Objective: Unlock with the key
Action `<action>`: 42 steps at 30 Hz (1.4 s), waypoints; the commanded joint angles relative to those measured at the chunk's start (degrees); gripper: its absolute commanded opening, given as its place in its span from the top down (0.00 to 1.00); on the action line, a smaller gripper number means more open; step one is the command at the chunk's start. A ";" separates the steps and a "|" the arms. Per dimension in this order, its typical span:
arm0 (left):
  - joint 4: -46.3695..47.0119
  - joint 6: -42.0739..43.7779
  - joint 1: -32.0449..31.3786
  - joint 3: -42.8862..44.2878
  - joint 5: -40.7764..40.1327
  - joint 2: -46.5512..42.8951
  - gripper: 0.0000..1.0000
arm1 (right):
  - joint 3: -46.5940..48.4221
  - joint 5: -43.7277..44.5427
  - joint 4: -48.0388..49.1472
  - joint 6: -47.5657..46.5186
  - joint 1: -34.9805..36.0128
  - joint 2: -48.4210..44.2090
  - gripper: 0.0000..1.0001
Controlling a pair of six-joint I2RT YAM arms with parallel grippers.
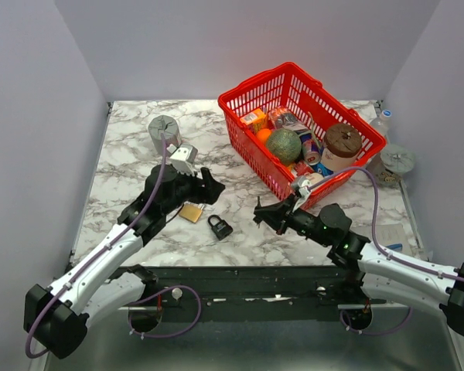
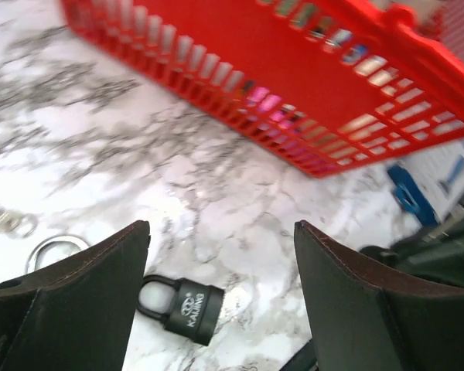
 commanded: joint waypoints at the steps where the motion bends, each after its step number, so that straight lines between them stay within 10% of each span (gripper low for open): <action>1: -7.92 -10.30 0.04 -2.48 -16.34 -1.76 0.19 | -2.12 3.26 -1.35 -2.50 0.04 -1.11 0.99; 18: -4.42 -36.85 -7.61 -14.08 -17.05 9.49 0.20 | -3.79 3.87 -4.34 -3.47 0.05 -8.05 0.99; 42: -4.84 -27.64 -13.76 -0.12 -20.73 30.06 0.17 | -4.24 6.16 -6.10 -3.30 0.04 -9.99 0.99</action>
